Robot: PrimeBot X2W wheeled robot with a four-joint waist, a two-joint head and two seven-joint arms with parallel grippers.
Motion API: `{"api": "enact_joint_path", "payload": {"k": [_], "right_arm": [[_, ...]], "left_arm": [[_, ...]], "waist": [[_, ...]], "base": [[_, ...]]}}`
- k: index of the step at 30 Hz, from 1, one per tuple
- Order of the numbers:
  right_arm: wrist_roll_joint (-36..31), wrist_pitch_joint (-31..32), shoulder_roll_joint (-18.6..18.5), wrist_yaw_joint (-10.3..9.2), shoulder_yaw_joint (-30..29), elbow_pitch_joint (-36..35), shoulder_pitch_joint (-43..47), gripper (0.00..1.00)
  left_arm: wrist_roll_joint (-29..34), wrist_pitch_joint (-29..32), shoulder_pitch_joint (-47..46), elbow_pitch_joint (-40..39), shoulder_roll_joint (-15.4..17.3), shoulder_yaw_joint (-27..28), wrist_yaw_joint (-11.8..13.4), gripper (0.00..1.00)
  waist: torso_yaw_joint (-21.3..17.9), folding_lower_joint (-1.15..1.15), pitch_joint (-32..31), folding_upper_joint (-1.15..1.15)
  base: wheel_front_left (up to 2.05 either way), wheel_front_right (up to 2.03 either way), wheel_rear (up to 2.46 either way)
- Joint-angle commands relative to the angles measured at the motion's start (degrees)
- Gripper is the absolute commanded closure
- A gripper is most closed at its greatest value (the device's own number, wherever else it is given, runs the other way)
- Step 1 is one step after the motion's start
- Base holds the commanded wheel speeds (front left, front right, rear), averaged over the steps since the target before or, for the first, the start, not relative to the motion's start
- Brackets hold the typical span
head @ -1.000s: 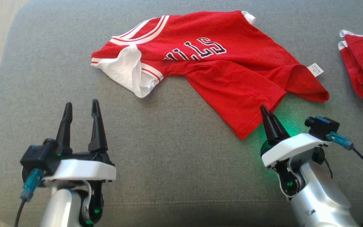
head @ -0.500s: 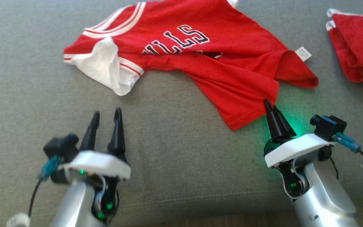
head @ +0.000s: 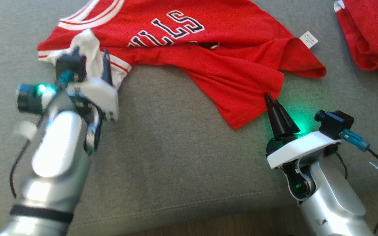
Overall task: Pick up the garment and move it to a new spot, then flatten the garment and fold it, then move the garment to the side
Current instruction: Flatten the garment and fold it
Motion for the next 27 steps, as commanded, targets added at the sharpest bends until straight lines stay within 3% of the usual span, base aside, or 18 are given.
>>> {"api": "enact_joint_path", "payload": {"k": [1, 8, 16, 17, 18, 23, 24, 25, 27], "right_arm": [[0.6, -0.5, 0.4, -0.01, 1.9, -1.5, -0.8, 1.0], [1.6, -0.5, 0.4, -0.01, 3.4, -2.0, -1.2, 1.0], [1.2, -0.5, 0.4, -0.01, 3.1, -2.4, -1.2, 1.0], [1.1, -0.5, 0.4, -0.01, 3.0, -2.5, -1.1, 1.0], [1.0, -0.5, 0.4, -0.01, 2.9, -2.5, -1.0, 1.0], [0.6, -0.5, 0.4, -0.01, 2.5, -2.4, -0.1, 1.0], [0.6, -0.5, 0.4, -0.01, 2.5, -2.3, 0.1, 1.0], [0.7, -0.5, 0.4, -0.01, 2.5, -2.4, 0.2, 1.0], [0.9, -0.5, 0.4, -0.01, 2.2, -2.3, 0.4, 1.0]], "left_arm": [[0.6, 1.0, -2.8, -1.0, 2.0, 1.6, 0.8, 0.0], [3.2, 6.2, -8.4, 3.4, 4.8, 1.2, 2.7, 0.0], [3.1, 6.5, -9.0, 4.0, 5.4, 1.1, 3.4, 0.01], [3.1, 6.3, -8.8, 3.7, 5.5, 0.9, 3.4, 0.36], [3.2, 6.1, -8.5, 3.3, 5.6, 0.8, 3.4, 0.5], [2.7, 5.6, -6.4, 0.2, 6.2, 0.9, 4.1, 0.63], [2.5, 5.7, -5.8, -0.7, 6.4, 1.0, 4.1, 0.88], [2.0, 5.8, -5.1, -1.5, 6.5, 1.2, 4.1, 1.0], [1.3, 6.4, -3.5, -3.0, 6.6, 1.3, 3.9, 1.0]], "waist": [[-0.8, -0.01, 0.9, 0.0], [-2.0, -0.01, 2.6, 0.0], [-2.0, -0.01, 2.7, 0.0], [-1.9, -0.01, 2.6, 0.0], [-1.8, -0.01, 2.4, 0.0], [-1.2, -0.01, 1.1, 0.0], [-1.2, -0.01, 0.9, 0.0], [-1.0, -0.01, 0.6, 0.0], [-0.8, -0.01, 0.2, 0.0]], "base": [[0.0, 0.0, 0.0], [0.0, 0.0, 0.0], [0.0, 0.0, 0.0], [0.0, 0.0, 0.0], [0.0, 0.0, 0.0], [0.0, 0.0, 0.0], [0.0, 0.0, 0.0], [0.0, 0.0, 0.0], [0.0, 0.0, 0.0]]}}
